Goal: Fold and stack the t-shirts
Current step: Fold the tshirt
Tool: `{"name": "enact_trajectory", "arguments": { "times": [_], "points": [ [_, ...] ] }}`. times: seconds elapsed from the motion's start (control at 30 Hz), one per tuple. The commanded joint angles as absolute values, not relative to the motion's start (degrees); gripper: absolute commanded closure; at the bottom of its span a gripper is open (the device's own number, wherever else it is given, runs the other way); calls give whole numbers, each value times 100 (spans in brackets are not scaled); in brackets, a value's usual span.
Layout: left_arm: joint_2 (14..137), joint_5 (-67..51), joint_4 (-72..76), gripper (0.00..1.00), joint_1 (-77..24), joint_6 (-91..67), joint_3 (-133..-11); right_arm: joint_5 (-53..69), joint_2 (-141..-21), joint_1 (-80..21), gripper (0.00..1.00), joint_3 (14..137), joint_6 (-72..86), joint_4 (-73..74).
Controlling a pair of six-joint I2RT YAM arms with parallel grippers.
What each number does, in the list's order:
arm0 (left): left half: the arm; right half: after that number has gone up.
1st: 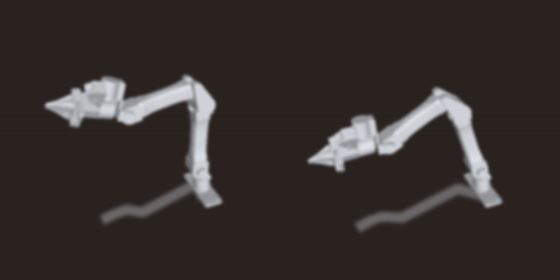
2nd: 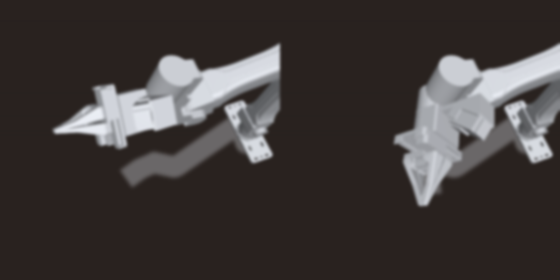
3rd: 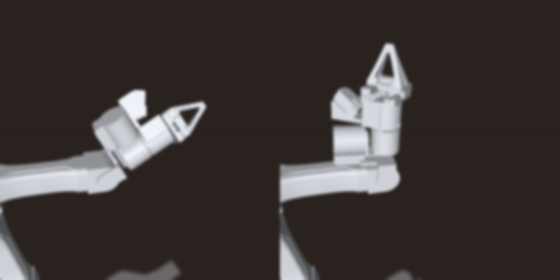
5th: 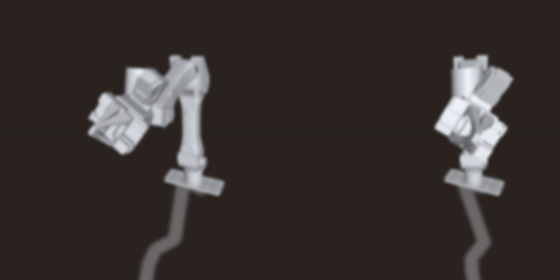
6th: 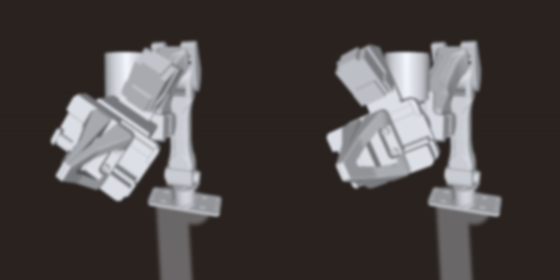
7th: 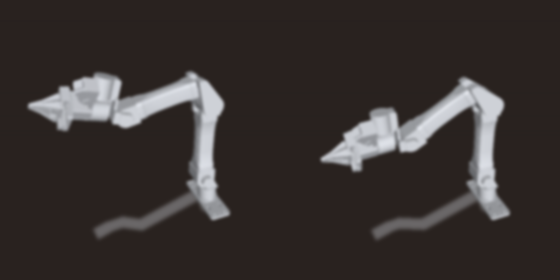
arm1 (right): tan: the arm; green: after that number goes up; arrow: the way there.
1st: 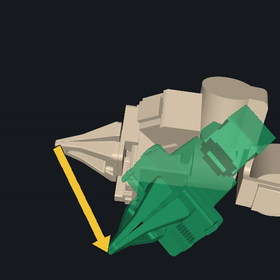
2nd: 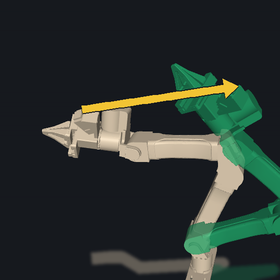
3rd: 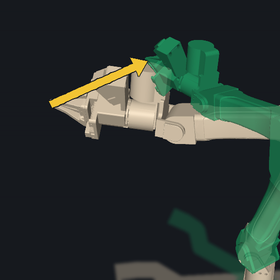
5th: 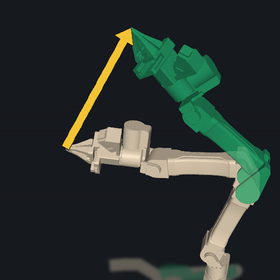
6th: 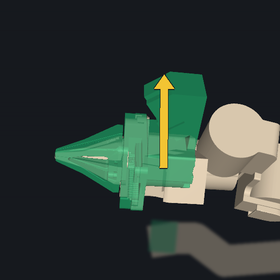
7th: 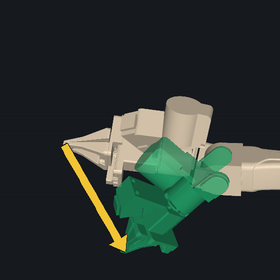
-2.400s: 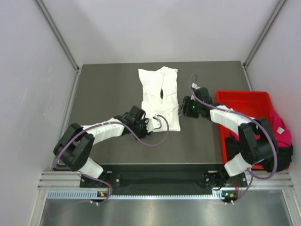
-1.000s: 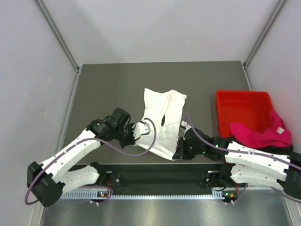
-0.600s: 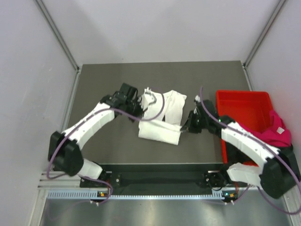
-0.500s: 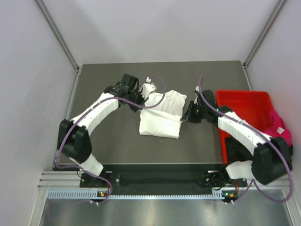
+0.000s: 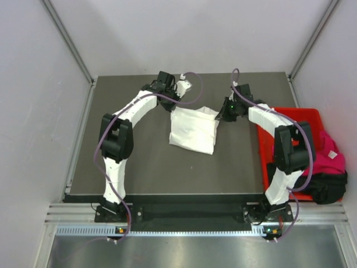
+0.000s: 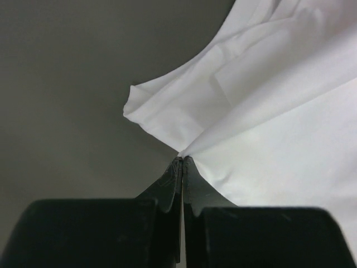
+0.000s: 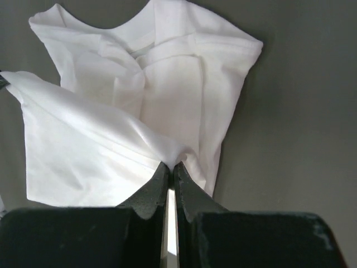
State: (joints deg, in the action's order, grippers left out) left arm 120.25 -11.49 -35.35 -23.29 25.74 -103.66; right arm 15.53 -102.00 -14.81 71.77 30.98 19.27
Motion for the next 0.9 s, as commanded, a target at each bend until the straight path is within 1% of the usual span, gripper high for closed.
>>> {"name": "enact_trajectory", "arguments": {
  "times": [0.0,0.17,0.37,0.4,0.43,0.47,0.5,0.53,0.57,0.6,0.67,0.73,0.8,0.83,0.87],
  "points": [
    [12129,-422,-3112,100,-2101,2540,-10705,1336,-10458,-1283,100,7628,2953,2048],
    [12392,-290,-2716,100,-2092,2426,-10872,1161,-10748,-1231,100,7813,3111,1907],
    [12849,-272,-2751,100,-2092,2496,-11197,1038,-11091,-1187,100,8024,3225,1793],
    [12893,-290,-2760,99,-2092,2487,-11249,1002,-11127,-1178,97,8085,3252,1767],
    [12937,-290,-2751,95,-2092,2479,-11267,958,-11179,-1178,94,8121,3269,1758],
    [13016,-325,-2734,87,-2092,2461,-11337,862,-11258,-1169,90,8156,3330,1714],
    [13051,-264,-2612,82,-2092,2417,-11390,818,-11311,-1125,81,8191,3357,1627],
    [13113,-211,-2558,73,-2092,2382,-11486,748,-11364,-1108,73,8252,3375,1626],
    [13244,-167,-2549,59,-2092,2338,-11783,556,-11469,-1081,66,8444,3349,1643],
    [13315,-89,-2566,55,-2092,2233,-11978,458,-11496,-1072,56,8533,3323,1713],
    [13447,130,-2908,53,-2083,2171,-12521,282,-11383,-1090,51,8674,3156,1819],
    [13151,28,-3206,53,-2066,2022,-12516,194,-11102,-1160,48,8526,2937,1828],
    [12676,-306,-3199,55,-2039,1829,-11772,-226,-10514,-1387,47,8026,2761,1654],
    [12091,-499,-3130,56,-2039,1785,-11386,-368,-10320,-1484,46,7842,2621,1591],
    [11789,-866,-2842,57,-2048,1749,-10964,-630,-9988,-1590,47,7501,2558,1547]
  ]
}}
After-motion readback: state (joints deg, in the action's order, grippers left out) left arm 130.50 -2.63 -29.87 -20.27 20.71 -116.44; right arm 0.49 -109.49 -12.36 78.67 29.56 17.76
